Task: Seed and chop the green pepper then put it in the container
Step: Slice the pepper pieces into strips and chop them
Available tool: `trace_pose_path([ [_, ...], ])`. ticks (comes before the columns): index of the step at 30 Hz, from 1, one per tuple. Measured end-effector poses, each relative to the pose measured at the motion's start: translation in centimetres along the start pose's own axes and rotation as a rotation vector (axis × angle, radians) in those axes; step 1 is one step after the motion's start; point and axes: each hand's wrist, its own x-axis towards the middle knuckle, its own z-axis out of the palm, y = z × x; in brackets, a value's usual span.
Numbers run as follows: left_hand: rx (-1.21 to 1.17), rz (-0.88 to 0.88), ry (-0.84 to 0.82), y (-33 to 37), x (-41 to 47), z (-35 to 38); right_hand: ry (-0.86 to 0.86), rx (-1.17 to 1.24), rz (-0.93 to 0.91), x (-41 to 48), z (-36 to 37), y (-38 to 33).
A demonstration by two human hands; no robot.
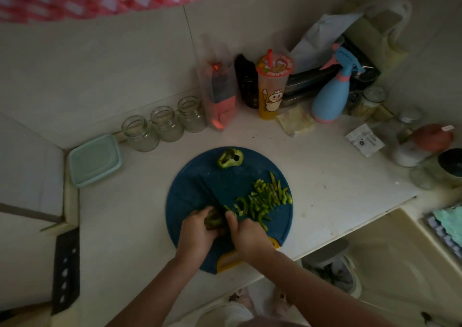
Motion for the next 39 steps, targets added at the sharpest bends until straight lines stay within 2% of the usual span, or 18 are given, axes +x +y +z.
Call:
trace_pose_path([
  [3,-0.053,0.005,-0.01,-0.1,0.2,-0.4,-0.038,0.341,0.107,-0.3,-1.2,1.2],
  [5,-0.068,0.017,-0.004,-0.1,0.3,-0.5,-0.055,0.416,0.138,-0.9,-1.7,1.6],
  [14,-0.067,-0.003,0.029,0.2,0.6,-0.6,0.027,0.003,-0.106,-3.8,-0.9,1.4],
  [21,-0.031,0.021,0.076,0.6,0.4,-0.5,0.055,-0.025,-0.114,-4.1,-0.2,1.6],
  [39,-0.014,-0.006,0.057,0.8,0.6,-0.6,0.048,-0.072,-0.089,-3.9,0.1,1.1],
])
